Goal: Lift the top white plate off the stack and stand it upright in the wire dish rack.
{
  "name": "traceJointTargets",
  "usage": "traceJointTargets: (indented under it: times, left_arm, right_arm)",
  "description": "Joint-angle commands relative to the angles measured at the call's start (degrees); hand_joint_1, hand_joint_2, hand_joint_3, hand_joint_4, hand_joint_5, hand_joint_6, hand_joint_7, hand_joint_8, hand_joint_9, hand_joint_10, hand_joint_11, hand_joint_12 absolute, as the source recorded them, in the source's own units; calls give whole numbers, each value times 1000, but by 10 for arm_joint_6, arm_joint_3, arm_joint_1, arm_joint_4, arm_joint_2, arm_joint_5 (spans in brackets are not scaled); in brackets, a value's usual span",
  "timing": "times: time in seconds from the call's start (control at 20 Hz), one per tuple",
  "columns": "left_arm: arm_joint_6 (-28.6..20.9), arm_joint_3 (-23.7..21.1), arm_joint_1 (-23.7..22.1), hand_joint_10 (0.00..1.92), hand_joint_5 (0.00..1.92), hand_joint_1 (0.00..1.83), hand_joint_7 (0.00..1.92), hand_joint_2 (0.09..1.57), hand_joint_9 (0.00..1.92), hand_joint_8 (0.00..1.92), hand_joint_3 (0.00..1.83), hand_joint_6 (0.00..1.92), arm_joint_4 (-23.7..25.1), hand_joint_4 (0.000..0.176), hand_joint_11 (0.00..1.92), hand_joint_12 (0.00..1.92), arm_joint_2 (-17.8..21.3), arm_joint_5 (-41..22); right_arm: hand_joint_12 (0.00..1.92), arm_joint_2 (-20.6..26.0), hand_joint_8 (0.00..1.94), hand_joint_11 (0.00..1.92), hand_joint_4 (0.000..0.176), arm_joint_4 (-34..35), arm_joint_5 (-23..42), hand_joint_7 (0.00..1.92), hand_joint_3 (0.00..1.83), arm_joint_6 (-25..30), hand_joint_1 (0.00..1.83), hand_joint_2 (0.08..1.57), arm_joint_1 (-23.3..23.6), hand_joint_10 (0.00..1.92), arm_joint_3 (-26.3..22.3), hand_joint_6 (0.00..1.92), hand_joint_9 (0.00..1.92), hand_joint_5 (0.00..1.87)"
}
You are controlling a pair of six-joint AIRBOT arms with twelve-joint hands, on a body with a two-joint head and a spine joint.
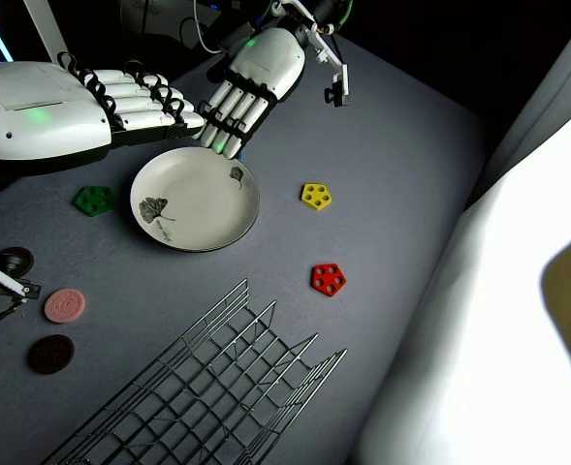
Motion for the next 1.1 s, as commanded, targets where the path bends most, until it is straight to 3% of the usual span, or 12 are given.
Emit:
traceJointTargets:
  times: [0.0, 0.1, 1.05]
  left_arm:
    - [1, -1, -14, 4, 37, 124, 62, 898, 73, 0, 1, 0, -34, 0, 75, 38, -4, -35]
    - [1, 2, -14, 4, 38, 101, 66, 899, 76, 2, 2, 1, -28, 0, 73, 36, -11, -28]
    - [-1, 27, -9, 0, 56, 96, 73, 896, 81, 0, 0, 0, 10, 0, 78, 31, -48, 5]
  right_arm:
    - [13, 5, 3, 89, 0, 48, 49, 27, 2, 8, 66, 984, 8, 3, 3, 1, 57, 5]
    - [10, 3, 3, 86, 0, 47, 53, 32, 1, 8, 129, 986, 6, 3, 7, 2, 62, 11]
    - [11, -7, 0, 111, 0, 33, 93, 45, 2, 8, 90, 994, -11, 0, 29, 0, 78, 3]
